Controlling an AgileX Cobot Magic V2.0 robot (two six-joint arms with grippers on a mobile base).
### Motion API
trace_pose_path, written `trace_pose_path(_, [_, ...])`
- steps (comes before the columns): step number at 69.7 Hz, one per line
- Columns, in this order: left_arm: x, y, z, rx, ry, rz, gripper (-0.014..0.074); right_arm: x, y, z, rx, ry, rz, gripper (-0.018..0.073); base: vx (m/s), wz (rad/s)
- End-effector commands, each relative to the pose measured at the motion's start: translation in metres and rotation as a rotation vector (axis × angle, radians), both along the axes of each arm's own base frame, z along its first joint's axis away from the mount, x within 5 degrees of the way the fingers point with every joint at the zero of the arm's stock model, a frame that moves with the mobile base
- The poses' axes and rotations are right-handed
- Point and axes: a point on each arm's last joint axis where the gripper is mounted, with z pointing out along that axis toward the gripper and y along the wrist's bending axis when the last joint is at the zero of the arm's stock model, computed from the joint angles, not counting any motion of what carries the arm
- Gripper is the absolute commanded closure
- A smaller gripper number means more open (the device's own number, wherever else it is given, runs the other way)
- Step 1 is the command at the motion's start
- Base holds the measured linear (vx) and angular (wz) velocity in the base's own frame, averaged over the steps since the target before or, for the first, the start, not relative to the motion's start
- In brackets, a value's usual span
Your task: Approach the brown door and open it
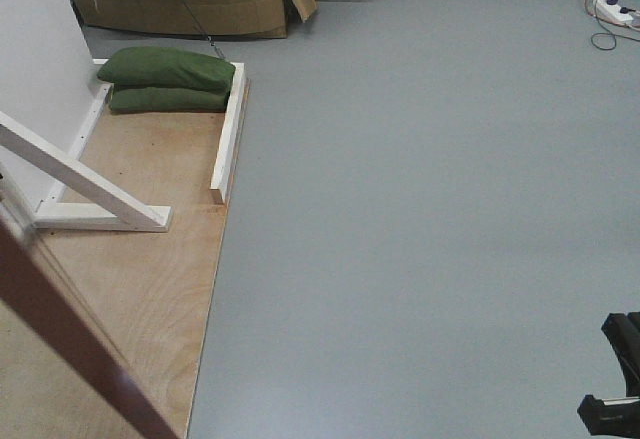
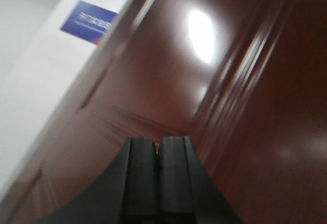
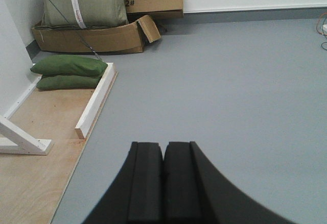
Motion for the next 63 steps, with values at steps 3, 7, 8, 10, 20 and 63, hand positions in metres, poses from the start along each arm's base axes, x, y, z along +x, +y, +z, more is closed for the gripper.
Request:
trace_pose_path(3, [0.011, -0.019, 0.006, -0.025, -0.027, -0.169, 0.0580, 0.001, -0.001, 0.007, -0.009, -0.095, -0.003, 0.0559, 0.00, 0.00])
trace_pose_path(7, [0.022, -0.028, 0.003, -0.013, -0.003, -0.229, 0.0580, 0.001, -0.001, 0.007, -0.009, -0.095, -0.003, 0.0559, 0.00, 0.00])
trace_pose_path(8, [0.025, -0.030, 0.002, -0.011, 0.003, -0.243, 0.0580, 0.001, -0.001, 0.007, -0.009, -0.095, -0.003, 0.0559, 0.00, 0.00])
trace_pose_path(10, [0.029, -0.034, 0.001, -0.008, 0.011, -0.270, 0.0580, 0.001, -0.001, 0.007, -0.009, -0.095, -0.003, 0.0559, 0.00, 0.00])
trace_pose_path(20, [0.058, -0.056, -0.011, 0.028, 0.080, -0.384, 0.0580, 0.001, -0.001, 0.007, -0.009, -0.095, -0.003, 0.0559, 0.00, 0.00])
trace_pose_path(63, [0.120, -0.119, -0.051, 0.128, 0.247, -0.601, 0.0580, 0.001, -0.001, 0.007, -0.009, -0.096, -0.003, 0.0559, 0.00, 0.00])
